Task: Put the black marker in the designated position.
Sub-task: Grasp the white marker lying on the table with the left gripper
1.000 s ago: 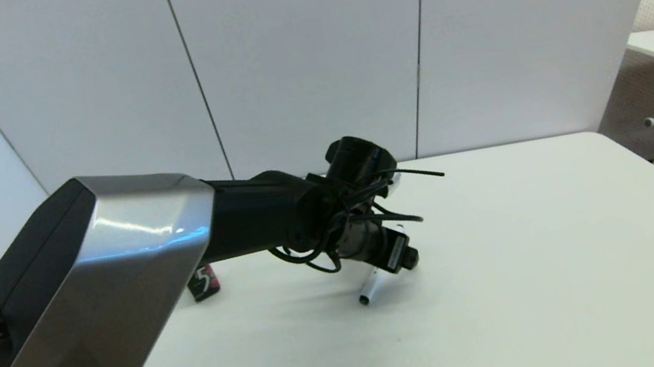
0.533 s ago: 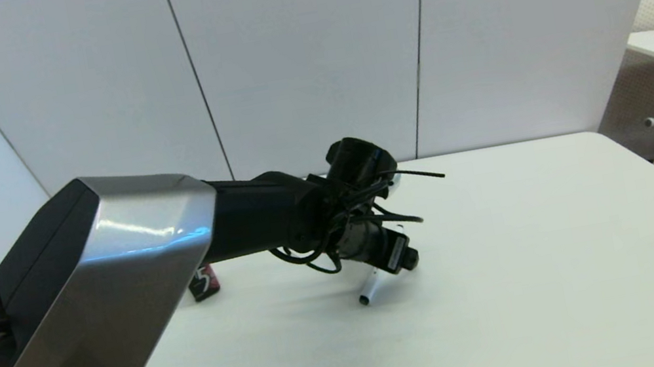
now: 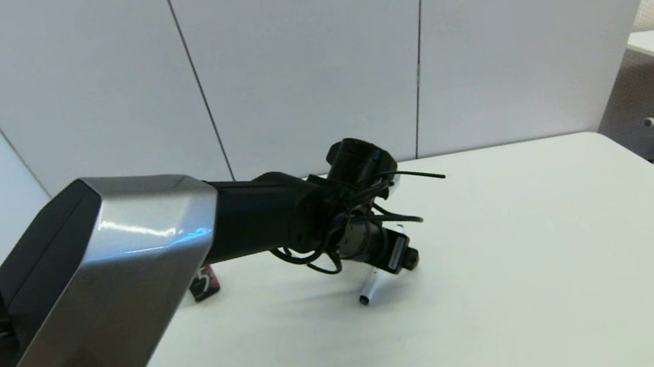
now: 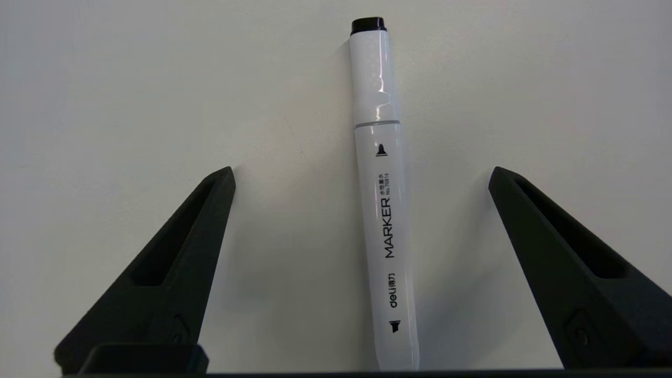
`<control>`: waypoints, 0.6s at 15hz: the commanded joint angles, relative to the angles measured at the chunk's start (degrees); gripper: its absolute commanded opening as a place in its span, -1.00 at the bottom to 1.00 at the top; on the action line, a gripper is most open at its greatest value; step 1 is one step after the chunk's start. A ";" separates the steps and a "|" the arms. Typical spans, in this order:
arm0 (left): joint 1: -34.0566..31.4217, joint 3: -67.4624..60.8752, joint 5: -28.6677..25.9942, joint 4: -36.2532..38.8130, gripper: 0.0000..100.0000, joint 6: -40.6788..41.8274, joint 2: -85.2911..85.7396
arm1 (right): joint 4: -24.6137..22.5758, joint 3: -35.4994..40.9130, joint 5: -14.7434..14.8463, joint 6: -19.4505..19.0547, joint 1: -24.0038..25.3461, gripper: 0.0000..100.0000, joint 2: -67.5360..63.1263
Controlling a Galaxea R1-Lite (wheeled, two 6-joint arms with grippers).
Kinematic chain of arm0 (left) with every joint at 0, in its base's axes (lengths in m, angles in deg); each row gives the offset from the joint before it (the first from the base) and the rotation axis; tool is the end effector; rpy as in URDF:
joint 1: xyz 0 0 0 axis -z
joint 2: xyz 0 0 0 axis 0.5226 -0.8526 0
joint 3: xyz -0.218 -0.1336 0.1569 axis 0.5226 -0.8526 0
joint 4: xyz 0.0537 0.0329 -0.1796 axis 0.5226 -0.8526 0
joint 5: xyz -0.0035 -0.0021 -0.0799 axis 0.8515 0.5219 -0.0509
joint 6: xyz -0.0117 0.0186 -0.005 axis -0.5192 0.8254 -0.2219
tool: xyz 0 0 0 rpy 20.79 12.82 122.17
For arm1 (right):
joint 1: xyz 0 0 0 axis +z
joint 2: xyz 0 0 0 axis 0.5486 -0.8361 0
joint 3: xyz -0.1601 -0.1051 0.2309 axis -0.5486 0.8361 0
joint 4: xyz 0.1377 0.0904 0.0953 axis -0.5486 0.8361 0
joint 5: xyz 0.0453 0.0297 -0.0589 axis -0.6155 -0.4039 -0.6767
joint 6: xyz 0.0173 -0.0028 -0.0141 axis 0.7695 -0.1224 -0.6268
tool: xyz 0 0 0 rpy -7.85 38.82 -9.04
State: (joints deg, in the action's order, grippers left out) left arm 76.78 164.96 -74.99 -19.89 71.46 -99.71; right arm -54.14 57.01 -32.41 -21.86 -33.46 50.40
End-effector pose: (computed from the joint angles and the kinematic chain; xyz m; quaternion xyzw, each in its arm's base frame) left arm 0.3218 -0.3236 0.1319 0.1567 0.3713 -0.3337 0.8522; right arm -0.0229 0.0003 0.0755 0.0000 -0.0010 0.0051 1.0000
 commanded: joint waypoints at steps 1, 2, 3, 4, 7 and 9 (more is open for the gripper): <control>-0.01 -0.09 0.03 -0.11 1.00 -0.05 -0.05 | -0.04 0.00 -0.02 0.00 0.01 1.00 -0.07; -0.01 -0.09 0.03 -0.11 1.00 -0.05 -0.05 | -0.04 0.00 -0.02 0.00 0.01 1.00 -0.07; -0.01 -0.01 0.03 -0.11 1.00 -0.05 -0.05 | -0.04 -0.09 -0.02 0.00 0.01 1.00 -0.07; -0.01 -0.09 0.03 -0.02 1.00 -0.05 -0.05 | -0.04 0.00 -0.02 0.00 0.01 1.00 -0.07; -0.01 -0.09 0.12 -0.11 -1.00 -0.05 -0.23 | -0.04 0.00 -0.02 0.00 0.01 1.00 -0.07; -0.01 -0.09 0.12 -0.11 -1.00 -0.05 -0.32 | -0.04 0.00 -0.02 0.00 0.01 1.00 -0.07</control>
State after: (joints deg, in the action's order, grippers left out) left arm 76.78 164.88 -74.91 -19.90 71.43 -99.93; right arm -54.16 57.01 -32.41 -21.86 -33.46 50.40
